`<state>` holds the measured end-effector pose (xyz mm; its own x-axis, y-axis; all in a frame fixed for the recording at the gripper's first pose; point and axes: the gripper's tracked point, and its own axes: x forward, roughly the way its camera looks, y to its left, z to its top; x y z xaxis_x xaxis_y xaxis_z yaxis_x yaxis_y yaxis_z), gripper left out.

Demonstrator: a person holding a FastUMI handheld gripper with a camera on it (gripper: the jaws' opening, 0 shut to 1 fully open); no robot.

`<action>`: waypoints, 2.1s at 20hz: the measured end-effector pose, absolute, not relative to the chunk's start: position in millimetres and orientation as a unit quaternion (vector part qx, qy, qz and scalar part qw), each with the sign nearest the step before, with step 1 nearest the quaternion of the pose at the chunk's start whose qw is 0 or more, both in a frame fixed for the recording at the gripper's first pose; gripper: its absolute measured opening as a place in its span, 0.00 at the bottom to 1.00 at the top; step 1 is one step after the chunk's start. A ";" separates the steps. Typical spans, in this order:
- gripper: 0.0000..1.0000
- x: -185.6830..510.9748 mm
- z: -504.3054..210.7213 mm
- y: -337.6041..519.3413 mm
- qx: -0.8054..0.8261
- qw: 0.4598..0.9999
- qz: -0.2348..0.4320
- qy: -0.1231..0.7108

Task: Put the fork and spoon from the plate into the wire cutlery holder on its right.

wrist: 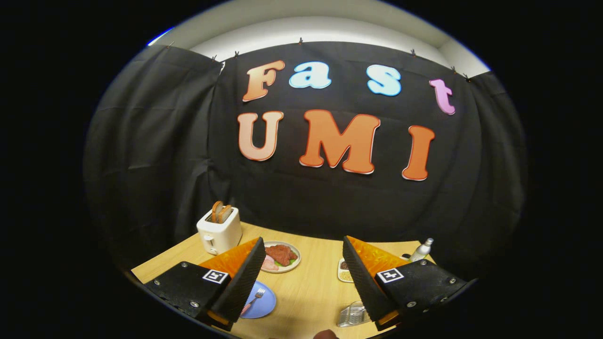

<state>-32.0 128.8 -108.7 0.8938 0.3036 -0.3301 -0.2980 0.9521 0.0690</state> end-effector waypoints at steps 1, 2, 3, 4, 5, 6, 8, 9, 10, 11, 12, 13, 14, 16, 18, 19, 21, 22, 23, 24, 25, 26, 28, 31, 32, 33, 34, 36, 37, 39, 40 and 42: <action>0.98 -34.5 -120.4 140.8 0.014 0.967 0.165 0.195; 0.98 -35.6 -132.6 152.4 0.019 0.960 0.172 0.221; 0.97 -39.1 -148.0 165.2 0.022 0.952 0.179 0.248; 0.96 -40.7 -162.3 178.0 0.024 0.943 0.185 0.275; 0.96 -42.9 -179.0 189.7 0.025 0.933 0.191 0.303; 0.95 -47.5 -193.8 201.5 0.028 0.923 0.196 0.331; 0.94 -60.1 -223.7 222.1 0.026 0.900 0.202 0.385; 0.93 -63.7 -238.4 231.7 0.022 0.888 0.206 0.410; 0.92 -69.8 -251.5 238.3 0.016 0.876 0.209 0.435; 0.89 -75.2 -266.3 245.1 0.010 0.863 0.212 0.459; 0.89 -82.0 -279.0 248.1 0.003 0.849 0.212 0.484; 0.87 -89.5 -293.6 252.3 -0.002 0.834 0.212 0.510; 0.86 -96.2 -306.6 255.9 -0.002 0.819 0.212 0.533; 0.83 -109.0 -331.2 259.0 -0.004 0.792 0.206 0.575; 0.80 -118.3 -352.0 254.8 -0.010 0.771 0.193 0.606; 0.77 -123.0 -360.7 256.1 -0.008 0.761 0.191 0.620; 0.73 -130.3 -373.8 255.9 -0.010 0.743 0.180 0.644; 0.70 -134.4 -379.5 253.9 -0.015 0.734 0.173 0.657; 0.64 -134.9 -384.1 253.5 -0.018 0.730 0.169 0.662; 0.59 -134.8 -390.7 252.5 -0.025 0.727 0.164 0.666; 0.50 -134.5 -392.6 251.3 -0.031 0.725 0.158 0.669; 0.47 -134.4 -395.6 251.1 -0.034 0.722 0.153 0.674; 0.40 -137.7 -402.5 253.8 -0.033 0.714 0.148 0.684; 0.33 -140.5 -411.0 254.9 -0.031 0.703 0.137 0.698; 0.32 -140.7 -413.7 256.4 -0.028 0.699 0.133 0.702; 0.28 -143.1 -414.1 258.1 -0.023 0.695 0.132 0.706; 0.25 -144.6 -414.9 259.1 -0.022 0.692 0.133 0.709; 0.20 -145.4 -415.9 258.7 -0.020 0.691 0.134 0.710; 0.16 -145.2 -415.1 257.9 -0.021 0.690 0.136 0.710; 0.10 -143.3 -412.7 253.1 -0.022 0.693 0.141 0.707; 0.10 -142.6 -408.3 248.8 -0.022 0.693 0.144 0.706; 0.09 -138.2 -396.7 236.9 -0.015 0.700 0.147 0.699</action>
<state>-138.2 236.9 -396.7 -0.0193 0.1840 -0.9827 -0.2273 0.9564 0.1836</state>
